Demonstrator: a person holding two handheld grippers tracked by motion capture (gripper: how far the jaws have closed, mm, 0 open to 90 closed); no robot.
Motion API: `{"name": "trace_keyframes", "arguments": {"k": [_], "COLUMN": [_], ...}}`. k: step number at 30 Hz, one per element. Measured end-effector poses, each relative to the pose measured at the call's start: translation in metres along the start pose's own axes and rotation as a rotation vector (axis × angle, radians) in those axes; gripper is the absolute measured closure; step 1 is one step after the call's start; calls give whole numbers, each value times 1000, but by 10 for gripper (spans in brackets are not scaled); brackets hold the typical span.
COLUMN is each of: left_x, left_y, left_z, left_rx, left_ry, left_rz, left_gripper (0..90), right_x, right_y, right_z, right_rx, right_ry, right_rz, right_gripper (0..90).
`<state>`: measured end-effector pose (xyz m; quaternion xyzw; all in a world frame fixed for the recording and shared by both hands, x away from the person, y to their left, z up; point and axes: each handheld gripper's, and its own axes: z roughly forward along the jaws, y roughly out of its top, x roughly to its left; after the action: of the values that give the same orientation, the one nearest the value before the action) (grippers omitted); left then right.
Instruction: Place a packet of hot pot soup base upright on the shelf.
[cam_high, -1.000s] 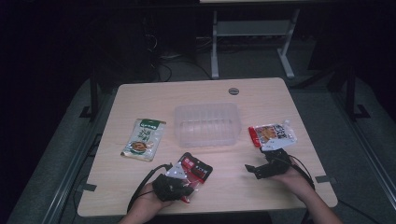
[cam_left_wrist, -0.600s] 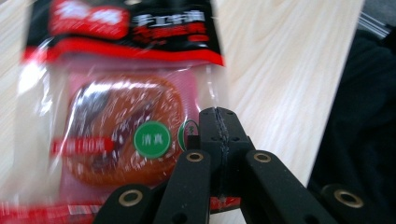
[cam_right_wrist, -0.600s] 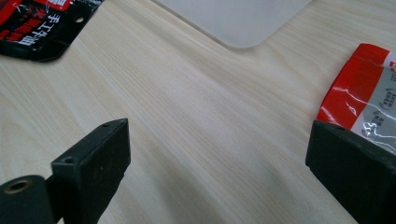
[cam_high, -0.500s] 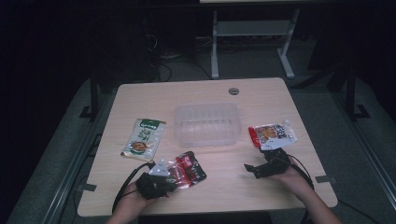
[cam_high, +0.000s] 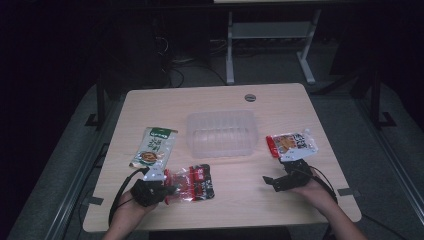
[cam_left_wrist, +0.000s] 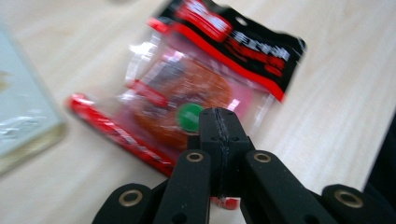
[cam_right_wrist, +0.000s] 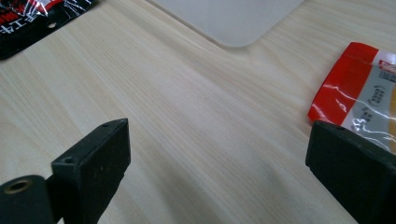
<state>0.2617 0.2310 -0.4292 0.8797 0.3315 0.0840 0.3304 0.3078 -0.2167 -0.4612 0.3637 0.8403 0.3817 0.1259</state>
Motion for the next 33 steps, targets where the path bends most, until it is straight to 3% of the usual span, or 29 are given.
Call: {"name": "trace_keyframes", "arguments": {"k": [6, 11, 16, 22, 29, 33], "left_x": [18, 25, 28, 22, 3, -10], "left_y": [-3, 0, -1, 9, 27, 37], "left_z": [6, 12, 16, 25, 45, 56], "left_rx": [19, 21, 33, 25, 14, 19], "left_ry": [25, 65, 50, 25, -54, -88], "left_rz": [-47, -53, -68, -54, -49, -25], "left_gripper": [897, 897, 897, 897, 897, 897], "right_x": [-1, 1, 0, 0, 0, 0], "right_y": [0, 0, 0, 0, 0, 0], "right_z": [-1, 0, 0, 0, 0, 0], "right_rx": [-2, 1, 0, -1, -1, 3], "right_ry": [2, 11, 13, 15, 15, 13], "right_rz": [-3, -4, -8, -16, -17, -8], "right_gripper": [60, 60, 60, 60, 60, 60]}}
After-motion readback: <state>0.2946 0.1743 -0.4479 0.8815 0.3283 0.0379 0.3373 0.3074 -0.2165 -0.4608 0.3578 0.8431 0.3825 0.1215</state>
